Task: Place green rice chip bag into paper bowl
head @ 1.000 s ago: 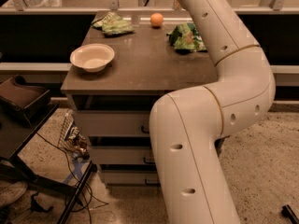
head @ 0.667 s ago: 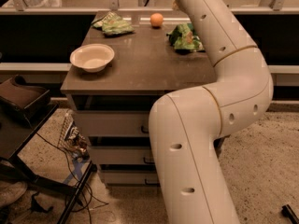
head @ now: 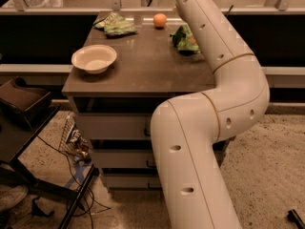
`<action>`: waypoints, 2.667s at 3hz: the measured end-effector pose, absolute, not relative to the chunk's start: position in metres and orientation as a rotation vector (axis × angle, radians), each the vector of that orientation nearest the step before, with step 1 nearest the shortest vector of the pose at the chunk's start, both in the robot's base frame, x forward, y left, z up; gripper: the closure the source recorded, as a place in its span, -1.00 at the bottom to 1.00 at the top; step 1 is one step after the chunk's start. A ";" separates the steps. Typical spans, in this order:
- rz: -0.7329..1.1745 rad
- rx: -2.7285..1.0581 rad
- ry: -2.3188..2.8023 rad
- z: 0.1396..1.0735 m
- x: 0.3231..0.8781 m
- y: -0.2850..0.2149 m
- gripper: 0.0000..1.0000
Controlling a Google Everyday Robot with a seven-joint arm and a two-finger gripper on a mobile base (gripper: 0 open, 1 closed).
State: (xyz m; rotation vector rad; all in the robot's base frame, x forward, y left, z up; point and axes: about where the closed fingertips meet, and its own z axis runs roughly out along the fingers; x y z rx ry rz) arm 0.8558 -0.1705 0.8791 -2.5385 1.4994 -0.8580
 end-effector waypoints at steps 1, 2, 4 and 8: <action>-0.858 -2.539 1.499 0.879 0.856 -0.170 -1.00; -0.822 -2.591 1.550 0.848 0.857 -0.165 -1.00; -0.820 -2.617 1.572 0.829 0.861 -0.160 -0.51; -0.827 -2.614 1.565 0.829 0.863 -0.161 1.00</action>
Offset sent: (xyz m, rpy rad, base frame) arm 0.0328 0.0040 -0.0278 -0.0421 0.1178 -0.0513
